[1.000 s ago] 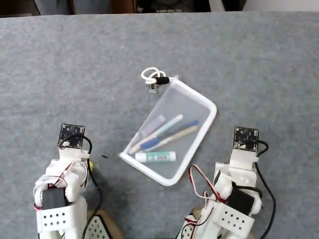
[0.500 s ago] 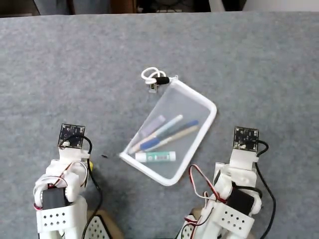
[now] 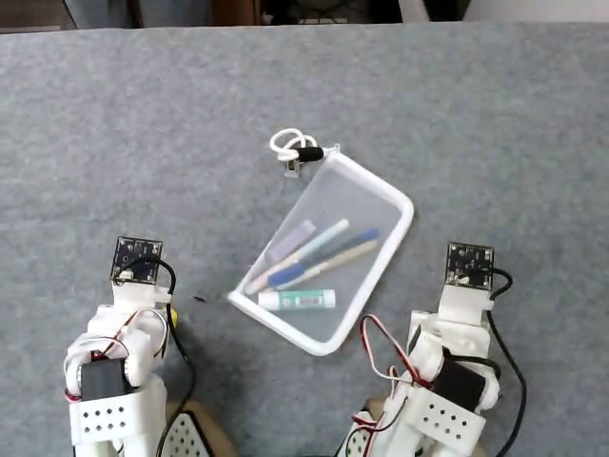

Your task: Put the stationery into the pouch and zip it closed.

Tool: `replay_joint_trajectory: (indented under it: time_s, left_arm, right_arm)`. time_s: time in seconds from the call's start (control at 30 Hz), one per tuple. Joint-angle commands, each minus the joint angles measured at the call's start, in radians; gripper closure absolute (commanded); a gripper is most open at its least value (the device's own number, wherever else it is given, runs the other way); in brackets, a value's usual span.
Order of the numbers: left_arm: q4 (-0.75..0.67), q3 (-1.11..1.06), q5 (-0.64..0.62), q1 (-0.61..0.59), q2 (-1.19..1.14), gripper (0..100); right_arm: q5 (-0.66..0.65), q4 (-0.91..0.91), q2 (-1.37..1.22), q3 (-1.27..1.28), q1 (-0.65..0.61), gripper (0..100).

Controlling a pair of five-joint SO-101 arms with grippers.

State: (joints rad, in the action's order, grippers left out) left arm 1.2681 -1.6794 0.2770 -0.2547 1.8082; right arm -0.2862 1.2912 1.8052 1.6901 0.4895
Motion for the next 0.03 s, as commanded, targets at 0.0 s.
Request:
replay_joint_trajectory:
  time_s: [0.0]
  left_arm:
    - [0.006, -0.019, 0.003, -0.007, 0.008, 83]
  right_arm:
    - [-0.006, 0.006, 0.068, -0.004, 0.009, 95.6]
